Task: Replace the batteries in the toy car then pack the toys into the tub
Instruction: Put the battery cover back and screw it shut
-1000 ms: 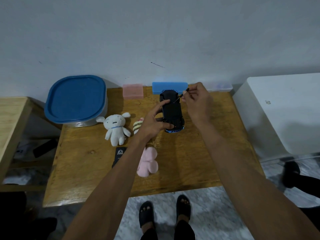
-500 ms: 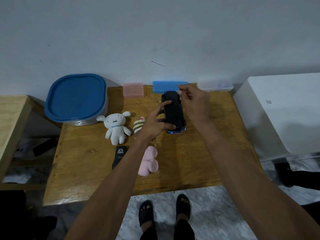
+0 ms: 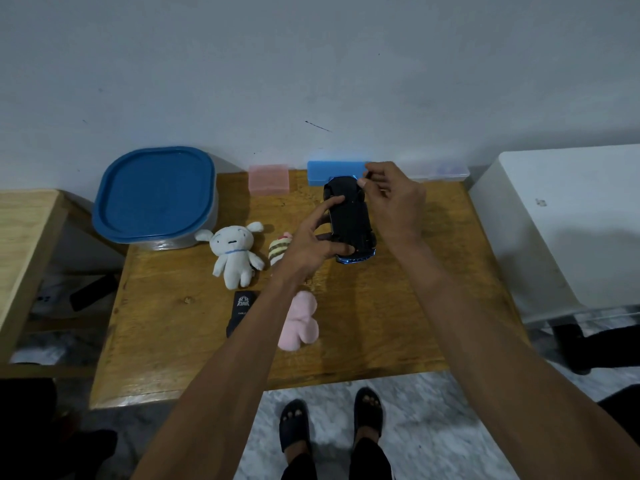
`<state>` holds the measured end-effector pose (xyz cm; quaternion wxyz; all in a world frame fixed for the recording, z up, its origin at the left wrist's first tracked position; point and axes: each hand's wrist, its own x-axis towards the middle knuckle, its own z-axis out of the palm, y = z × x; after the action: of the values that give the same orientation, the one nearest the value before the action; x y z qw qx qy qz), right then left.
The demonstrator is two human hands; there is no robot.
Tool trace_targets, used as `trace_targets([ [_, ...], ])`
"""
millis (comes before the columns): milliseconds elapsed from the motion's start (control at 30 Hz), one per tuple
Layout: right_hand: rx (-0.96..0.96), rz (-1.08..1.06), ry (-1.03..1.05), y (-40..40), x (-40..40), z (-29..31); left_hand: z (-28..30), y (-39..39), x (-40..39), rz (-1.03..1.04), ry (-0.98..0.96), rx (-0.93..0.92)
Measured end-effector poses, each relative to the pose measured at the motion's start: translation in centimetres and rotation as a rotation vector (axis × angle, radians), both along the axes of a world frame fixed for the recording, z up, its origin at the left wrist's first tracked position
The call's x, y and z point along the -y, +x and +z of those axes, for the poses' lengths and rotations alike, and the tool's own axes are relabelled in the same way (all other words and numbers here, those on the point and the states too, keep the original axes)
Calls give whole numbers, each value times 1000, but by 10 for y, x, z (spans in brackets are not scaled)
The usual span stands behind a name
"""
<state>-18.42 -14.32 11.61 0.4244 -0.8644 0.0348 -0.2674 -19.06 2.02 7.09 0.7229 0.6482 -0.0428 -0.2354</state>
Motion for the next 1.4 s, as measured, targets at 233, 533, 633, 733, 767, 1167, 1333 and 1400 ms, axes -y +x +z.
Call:
trace_targets([
  [233, 16, -8, 26, 1, -2, 3, 4, -2, 5, -5, 3, 16],
  [533, 37, -28, -19, -3, 8, 2, 6, -5, 7, -13, -28, 12],
  [633, 29, -33, 0, -3, 6, 3, 8, -4, 7, -8, -27, 4],
  [733, 55, -53, 15, -3, 4, 7, 11, -6, 9, -33, -6, 28],
  [767, 61, -57, 0, -3, 5, 9, 11, -7, 10, -45, 3, 37],
  [1167, 83, -61, -19, -9, 12, 9, 13, -9, 18, -33, -28, 5],
  [1333, 94, -65, -69, -6, 14, 6, 14, -10, 17, -29, -32, -5],
  [1400, 81, -35, -59, -8, 14, 4, 14, -10, 17, -23, -41, -14],
])
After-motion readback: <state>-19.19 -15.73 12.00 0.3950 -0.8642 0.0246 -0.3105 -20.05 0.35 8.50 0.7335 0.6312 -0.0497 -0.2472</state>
